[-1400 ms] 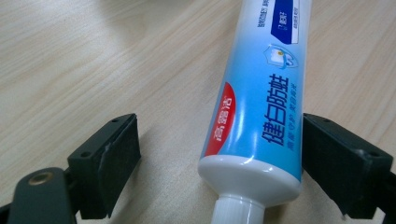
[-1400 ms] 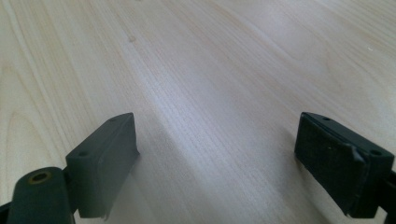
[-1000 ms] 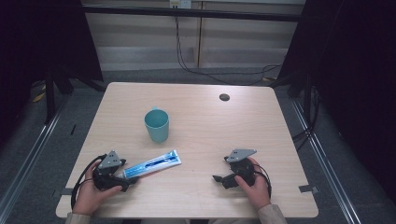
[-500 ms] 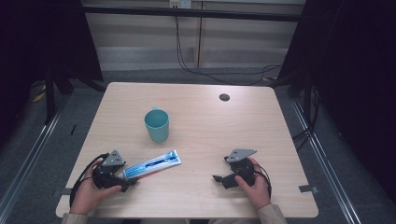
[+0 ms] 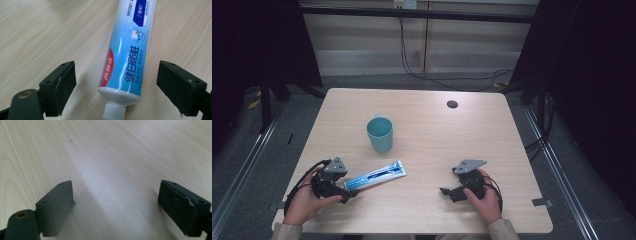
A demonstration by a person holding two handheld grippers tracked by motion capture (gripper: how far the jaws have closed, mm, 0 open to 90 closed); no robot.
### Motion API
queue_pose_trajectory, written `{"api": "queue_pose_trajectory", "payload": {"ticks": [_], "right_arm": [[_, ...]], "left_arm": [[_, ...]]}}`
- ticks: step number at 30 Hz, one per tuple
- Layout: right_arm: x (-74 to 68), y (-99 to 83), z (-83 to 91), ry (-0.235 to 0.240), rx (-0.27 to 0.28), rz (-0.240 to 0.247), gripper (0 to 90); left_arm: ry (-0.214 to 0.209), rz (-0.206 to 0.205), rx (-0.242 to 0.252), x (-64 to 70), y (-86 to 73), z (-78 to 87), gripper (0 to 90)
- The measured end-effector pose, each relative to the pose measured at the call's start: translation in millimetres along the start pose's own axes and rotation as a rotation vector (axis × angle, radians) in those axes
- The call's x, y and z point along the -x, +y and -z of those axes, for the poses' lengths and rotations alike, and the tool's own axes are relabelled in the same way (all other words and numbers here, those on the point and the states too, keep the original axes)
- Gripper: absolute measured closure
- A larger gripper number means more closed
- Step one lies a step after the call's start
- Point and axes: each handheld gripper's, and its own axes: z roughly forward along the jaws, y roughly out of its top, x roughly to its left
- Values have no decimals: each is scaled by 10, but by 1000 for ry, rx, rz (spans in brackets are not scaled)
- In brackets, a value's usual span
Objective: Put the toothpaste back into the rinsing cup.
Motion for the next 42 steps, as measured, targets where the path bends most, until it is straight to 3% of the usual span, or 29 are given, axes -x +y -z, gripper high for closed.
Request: {"api": "queue_pose_trajectory", "payload": {"ticks": [11, 12, 15, 20, 25, 26, 29, 30, 42], "right_arm": [[0, 0, 0, 0, 0, 0, 127], [0, 0, 0, 0, 0, 0, 127], [0, 0, 0, 0, 0, 0, 127], [0, 0, 0, 0, 0, 1, 127], [0, 0, 0, 0, 0, 0, 127], [0, 0, 0, 0, 0, 0, 127], [0, 0, 0, 0, 0, 0, 127], [-1, 0, 0, 0, 0, 0, 127], [-1, 0, 0, 0, 0, 0, 127]], "left_arm": [[-24, -32, -68, 17, 202, -36, 159], [-24, -52, -88, 14, 247, -44, 160], [-21, -50, -94, 28, 285, -56, 160], [-22, -90, -130, 22, 389, -59, 168], [-30, -98, -146, 33, 484, -75, 170], [-34, -115, -164, 29, 509, -70, 170], [-47, -111, -174, 45, 568, -94, 173], [-48, -131, -198, 43, 607, -113, 173], [-53, -150, -260, 82, 779, -216, 182]]}}
